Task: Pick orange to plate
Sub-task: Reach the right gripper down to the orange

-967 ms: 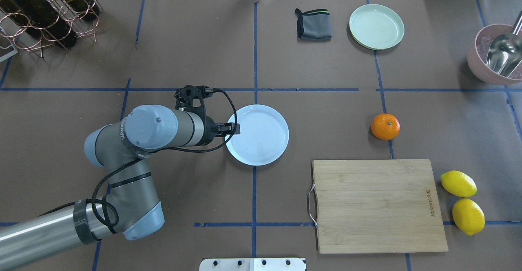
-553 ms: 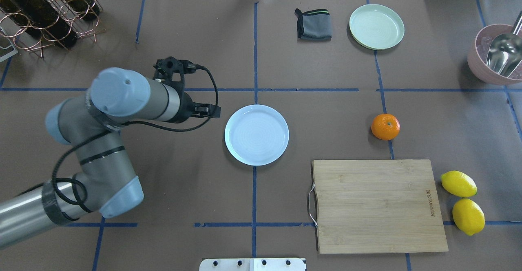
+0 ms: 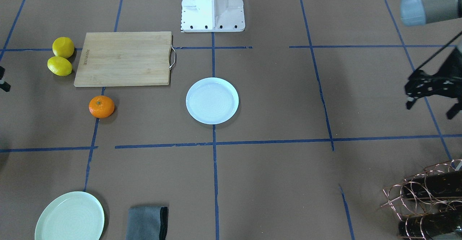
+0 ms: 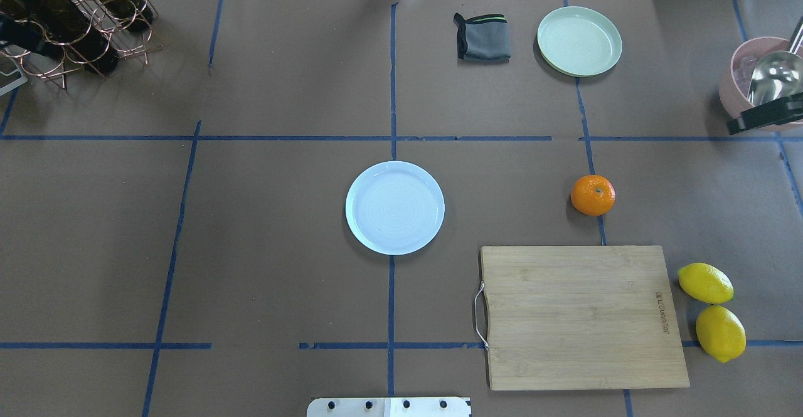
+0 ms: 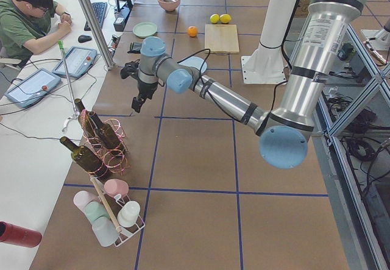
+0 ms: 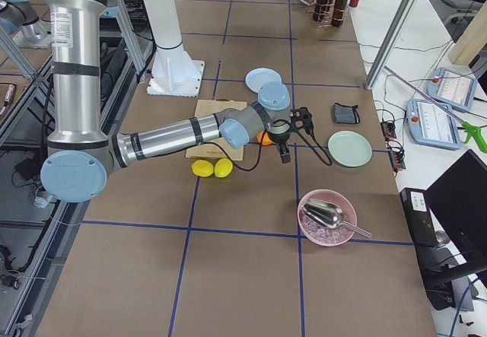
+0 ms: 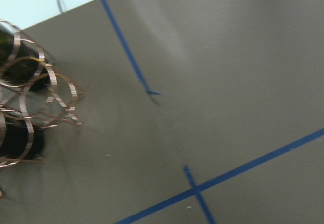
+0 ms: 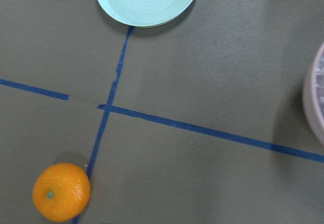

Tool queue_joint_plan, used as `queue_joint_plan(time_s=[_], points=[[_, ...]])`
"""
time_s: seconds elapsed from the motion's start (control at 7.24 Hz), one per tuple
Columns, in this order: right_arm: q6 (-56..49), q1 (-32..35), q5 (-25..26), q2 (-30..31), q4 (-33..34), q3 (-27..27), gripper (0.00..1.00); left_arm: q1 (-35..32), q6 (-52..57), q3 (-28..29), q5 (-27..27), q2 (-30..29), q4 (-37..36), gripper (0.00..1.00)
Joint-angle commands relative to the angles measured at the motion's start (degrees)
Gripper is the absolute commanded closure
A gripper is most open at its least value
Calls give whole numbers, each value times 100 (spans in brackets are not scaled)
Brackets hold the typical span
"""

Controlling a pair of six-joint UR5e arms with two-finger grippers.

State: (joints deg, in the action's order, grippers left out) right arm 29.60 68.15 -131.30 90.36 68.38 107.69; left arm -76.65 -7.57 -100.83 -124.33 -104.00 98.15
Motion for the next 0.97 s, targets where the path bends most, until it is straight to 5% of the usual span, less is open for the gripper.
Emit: queue_joint_plan(time_s=[0.0,0.28,0.55,0.83], points=[[1045,-924,579,-343,-71,111,0,-1174,1876,738,-179,134,-705,0],[1127,-1495,1078,-327,-36,182,0,-1580,2075,784,-223,685,-1190,0],[1766,-2442,2104,-274,-62,165,0,-1712,2084,548,-1078,1274,-1210,0],[2302,-2937,2511,-274,-97,147,0,-1713,2075,284,-1216,1470,-1219,0]])
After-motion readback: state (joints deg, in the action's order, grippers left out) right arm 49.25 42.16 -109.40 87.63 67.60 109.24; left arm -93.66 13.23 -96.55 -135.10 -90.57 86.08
